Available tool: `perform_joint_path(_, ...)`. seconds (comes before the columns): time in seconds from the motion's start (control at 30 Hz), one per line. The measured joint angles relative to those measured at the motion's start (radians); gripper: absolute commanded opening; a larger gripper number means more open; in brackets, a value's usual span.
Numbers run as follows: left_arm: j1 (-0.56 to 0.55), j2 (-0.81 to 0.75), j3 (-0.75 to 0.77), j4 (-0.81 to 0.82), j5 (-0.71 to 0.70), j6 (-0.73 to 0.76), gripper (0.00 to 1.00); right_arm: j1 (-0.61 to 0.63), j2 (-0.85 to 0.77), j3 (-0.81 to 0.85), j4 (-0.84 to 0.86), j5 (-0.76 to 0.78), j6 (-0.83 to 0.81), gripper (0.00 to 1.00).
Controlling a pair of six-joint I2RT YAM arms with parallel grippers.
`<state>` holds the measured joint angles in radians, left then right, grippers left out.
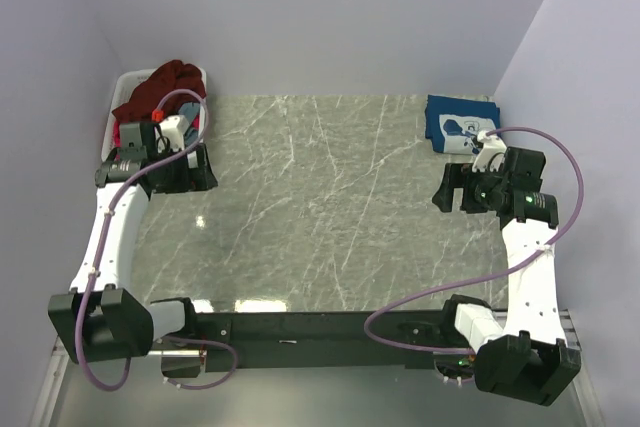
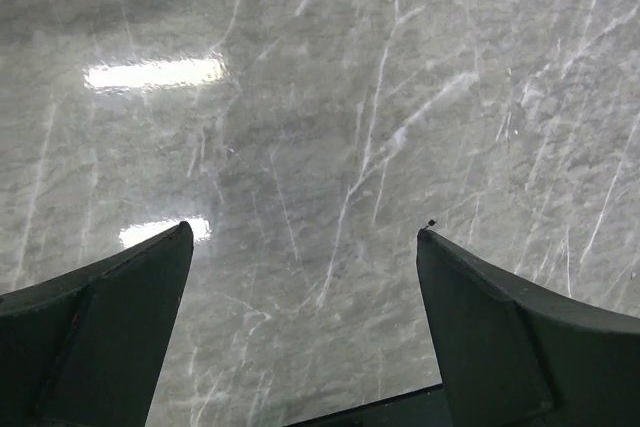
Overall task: Fold and stack the t-shirts
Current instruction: Grab the tshirt from the pile
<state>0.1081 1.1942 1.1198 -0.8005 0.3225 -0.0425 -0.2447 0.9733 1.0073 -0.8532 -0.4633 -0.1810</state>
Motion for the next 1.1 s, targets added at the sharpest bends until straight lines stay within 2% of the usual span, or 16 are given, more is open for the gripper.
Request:
perform_joint_path(0.1,0.000,0.069,0.087,-0.036,-0.033,-0.004,0.99,0.000,0.000,0.000,-0.001,0.005,-0.002,0.98)
perform_joint_path(0.3,0.007,0.274,0.377,-0.053,-0.123,-0.021,0.99,0.000,0.009,0.000,0.000,0.010,-0.003,0.98)
perform_joint_path(0.5,0.102,0.550,0.739,-0.060,-0.127,-0.046,0.99,0.000,0.026,-0.005,0.000,0.007,-0.003,0.98)
perform_joint_path(0.63,0.181,0.805,1.065,-0.067,-0.130,-0.056,0.99,0.000,0.023,-0.031,0.001,0.006,-0.002,0.98)
perform_joint_path(0.67,0.194,0.843,1.107,-0.053,-0.129,-0.058,0.99,0.000,0.023,-0.037,0.000,0.006,0.000,0.98)
perform_joint_path(1.1,0.232,1.059,1.151,0.208,-0.137,-0.060,0.99,0.000,0.022,-0.052,0.000,-0.001,0.003,0.98)
